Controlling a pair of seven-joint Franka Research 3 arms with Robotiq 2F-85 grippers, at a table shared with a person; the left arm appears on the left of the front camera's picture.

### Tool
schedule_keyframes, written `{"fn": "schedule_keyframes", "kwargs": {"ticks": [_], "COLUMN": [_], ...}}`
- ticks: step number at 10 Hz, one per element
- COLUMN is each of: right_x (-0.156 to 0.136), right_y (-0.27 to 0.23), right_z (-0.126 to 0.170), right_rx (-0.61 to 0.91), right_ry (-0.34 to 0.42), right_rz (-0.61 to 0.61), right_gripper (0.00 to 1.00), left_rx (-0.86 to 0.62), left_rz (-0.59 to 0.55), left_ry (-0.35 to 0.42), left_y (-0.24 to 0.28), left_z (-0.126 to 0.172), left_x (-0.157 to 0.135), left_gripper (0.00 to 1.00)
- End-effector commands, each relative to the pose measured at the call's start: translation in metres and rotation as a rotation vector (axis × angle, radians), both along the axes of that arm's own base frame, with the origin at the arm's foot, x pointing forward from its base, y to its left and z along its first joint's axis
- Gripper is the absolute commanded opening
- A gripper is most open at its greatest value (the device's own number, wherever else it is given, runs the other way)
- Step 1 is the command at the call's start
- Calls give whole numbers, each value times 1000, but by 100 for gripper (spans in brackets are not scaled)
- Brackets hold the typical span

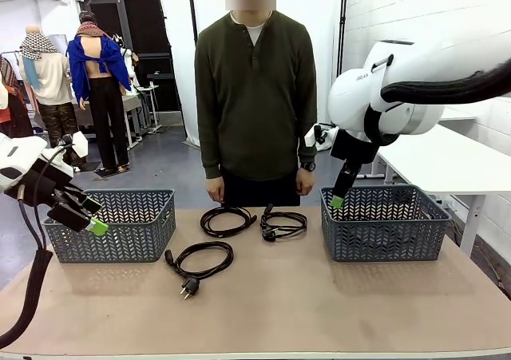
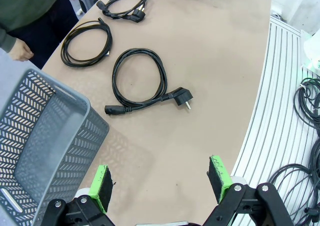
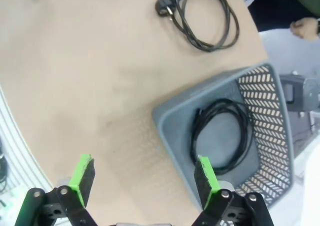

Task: Organize the cables according to human instructions.
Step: Pick up a bundle of cables and place it in the basket indicated by the human.

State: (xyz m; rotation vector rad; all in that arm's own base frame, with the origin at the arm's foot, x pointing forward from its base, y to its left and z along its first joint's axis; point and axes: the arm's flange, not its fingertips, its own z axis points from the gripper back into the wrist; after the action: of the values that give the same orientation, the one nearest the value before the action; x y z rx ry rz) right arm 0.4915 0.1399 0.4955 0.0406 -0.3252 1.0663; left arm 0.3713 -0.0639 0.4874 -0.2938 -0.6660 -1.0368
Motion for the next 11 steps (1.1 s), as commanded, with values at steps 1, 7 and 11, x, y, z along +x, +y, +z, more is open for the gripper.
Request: {"fn": "schedule_keyframes", "kwargs": {"ticks": [1,7,11], "right_x": [-30,-77,-75], "right_y": [6,15,21], "right_z": [-9,-25,-19], "right_rx": [75,202,163], "right_ry": [-70,-89,-57], "right_rz": [6,42,12], "right_gripper": [100,100,100], "left_rx": [-14,-14,-14], "left_rz": [-23,-23,-23], "left_ry": [-3,-3,-3], "left_y": [4,4,4], "left_z": [-1,-1,-1], "left_x": [2,2,2], "left_gripper": [100,100,100]}}
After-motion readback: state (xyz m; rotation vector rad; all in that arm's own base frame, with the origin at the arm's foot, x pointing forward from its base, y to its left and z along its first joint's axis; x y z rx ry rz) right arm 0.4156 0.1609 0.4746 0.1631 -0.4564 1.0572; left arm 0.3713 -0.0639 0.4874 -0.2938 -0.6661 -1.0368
